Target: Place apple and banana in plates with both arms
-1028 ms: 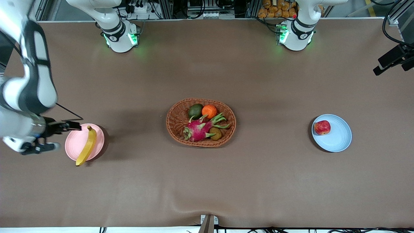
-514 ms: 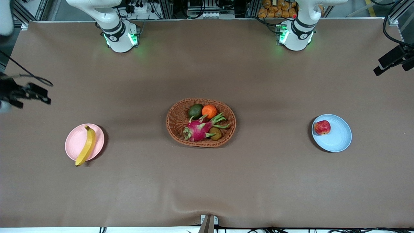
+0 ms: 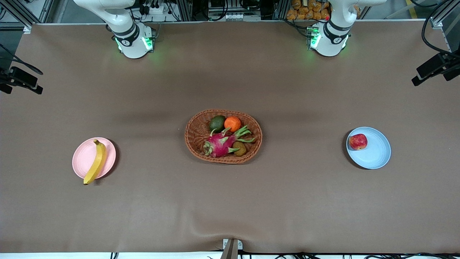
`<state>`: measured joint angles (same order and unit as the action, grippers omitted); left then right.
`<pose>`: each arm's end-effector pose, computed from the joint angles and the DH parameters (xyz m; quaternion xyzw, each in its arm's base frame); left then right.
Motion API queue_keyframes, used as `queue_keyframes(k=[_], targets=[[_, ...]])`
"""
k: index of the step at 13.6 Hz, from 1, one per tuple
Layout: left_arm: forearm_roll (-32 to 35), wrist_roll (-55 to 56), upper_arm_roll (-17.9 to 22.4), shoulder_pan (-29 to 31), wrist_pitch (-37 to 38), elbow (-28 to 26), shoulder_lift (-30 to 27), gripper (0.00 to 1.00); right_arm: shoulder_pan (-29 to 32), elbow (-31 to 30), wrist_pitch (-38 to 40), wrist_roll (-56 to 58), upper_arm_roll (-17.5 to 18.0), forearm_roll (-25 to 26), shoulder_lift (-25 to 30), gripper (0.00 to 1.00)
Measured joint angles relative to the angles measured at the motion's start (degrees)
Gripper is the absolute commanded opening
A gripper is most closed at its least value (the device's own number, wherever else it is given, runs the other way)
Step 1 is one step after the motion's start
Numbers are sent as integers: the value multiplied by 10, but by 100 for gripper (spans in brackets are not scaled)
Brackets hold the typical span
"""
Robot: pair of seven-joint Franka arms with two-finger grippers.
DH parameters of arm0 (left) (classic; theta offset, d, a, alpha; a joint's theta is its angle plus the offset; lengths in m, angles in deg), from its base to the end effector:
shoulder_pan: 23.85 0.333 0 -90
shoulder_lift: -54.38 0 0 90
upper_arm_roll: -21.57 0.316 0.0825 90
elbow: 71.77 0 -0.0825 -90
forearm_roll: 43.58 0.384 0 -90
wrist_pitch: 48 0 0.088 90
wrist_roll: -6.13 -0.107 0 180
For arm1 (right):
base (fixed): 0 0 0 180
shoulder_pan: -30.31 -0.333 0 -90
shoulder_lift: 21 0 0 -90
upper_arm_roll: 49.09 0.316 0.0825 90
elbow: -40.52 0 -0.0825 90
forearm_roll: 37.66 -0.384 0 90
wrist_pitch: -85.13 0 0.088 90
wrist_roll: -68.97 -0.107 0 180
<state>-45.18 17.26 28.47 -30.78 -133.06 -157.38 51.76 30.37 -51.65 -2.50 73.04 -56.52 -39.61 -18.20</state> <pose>0.5309 -0.0016 0.6773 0.9952 0.0952 0.0162 0.0183 0.5306 -0.0678 0.6296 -0.9992 0.0293 0.0133 0.0216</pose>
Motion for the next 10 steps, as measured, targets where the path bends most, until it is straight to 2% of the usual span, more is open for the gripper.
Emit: queue_keyframes(k=[10], targets=[[9,-10,-9,0,13,-15,1,100,1,33,57,0,4,1,1,100]])
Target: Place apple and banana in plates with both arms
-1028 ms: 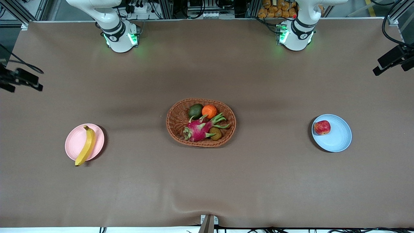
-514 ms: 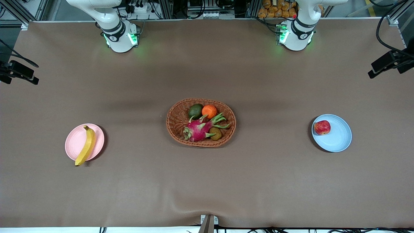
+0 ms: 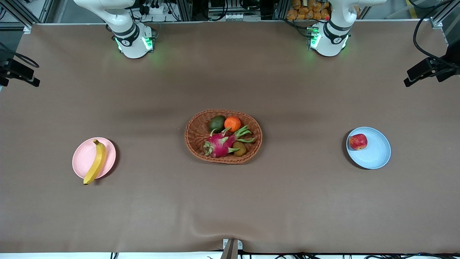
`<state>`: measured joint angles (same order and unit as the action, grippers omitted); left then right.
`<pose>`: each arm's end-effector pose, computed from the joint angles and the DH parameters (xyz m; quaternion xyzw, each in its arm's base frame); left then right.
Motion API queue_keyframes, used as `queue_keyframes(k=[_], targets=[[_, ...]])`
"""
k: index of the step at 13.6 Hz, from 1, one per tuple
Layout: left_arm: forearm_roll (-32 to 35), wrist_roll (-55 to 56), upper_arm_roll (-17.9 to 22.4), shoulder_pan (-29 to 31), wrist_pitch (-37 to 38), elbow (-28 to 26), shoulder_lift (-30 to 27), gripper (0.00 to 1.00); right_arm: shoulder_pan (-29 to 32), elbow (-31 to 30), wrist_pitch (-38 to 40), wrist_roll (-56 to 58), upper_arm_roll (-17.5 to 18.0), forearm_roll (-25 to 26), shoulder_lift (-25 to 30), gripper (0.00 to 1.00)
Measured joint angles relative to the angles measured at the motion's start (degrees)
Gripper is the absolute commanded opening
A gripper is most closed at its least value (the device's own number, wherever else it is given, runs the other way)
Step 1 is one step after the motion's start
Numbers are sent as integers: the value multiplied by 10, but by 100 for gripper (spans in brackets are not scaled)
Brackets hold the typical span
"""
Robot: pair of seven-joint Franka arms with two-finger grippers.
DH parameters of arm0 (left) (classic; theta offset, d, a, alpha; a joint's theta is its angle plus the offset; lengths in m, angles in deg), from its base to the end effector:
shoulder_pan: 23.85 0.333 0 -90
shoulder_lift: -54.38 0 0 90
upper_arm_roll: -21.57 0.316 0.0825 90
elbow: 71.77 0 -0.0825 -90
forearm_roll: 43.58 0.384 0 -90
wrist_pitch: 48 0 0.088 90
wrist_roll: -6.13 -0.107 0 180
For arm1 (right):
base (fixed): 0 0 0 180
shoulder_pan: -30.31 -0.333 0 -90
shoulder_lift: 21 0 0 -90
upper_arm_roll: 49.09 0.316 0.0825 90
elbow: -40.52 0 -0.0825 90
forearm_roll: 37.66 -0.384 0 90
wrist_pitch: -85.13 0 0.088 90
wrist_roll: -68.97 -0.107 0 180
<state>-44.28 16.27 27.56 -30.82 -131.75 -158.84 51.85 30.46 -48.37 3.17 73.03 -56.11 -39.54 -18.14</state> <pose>0.5294 -0.0090 0.6627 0.9968 0.0792 -0.0078 0.0077 0.5204 -0.0634 0.6485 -0.9989 0.0252 0.0336 0.0228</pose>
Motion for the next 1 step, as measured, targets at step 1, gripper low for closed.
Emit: queue_keyframes(k=[1], targets=[[0,0,0,0,0,1,0,100,0,0,2,0,0,0,0,100]])
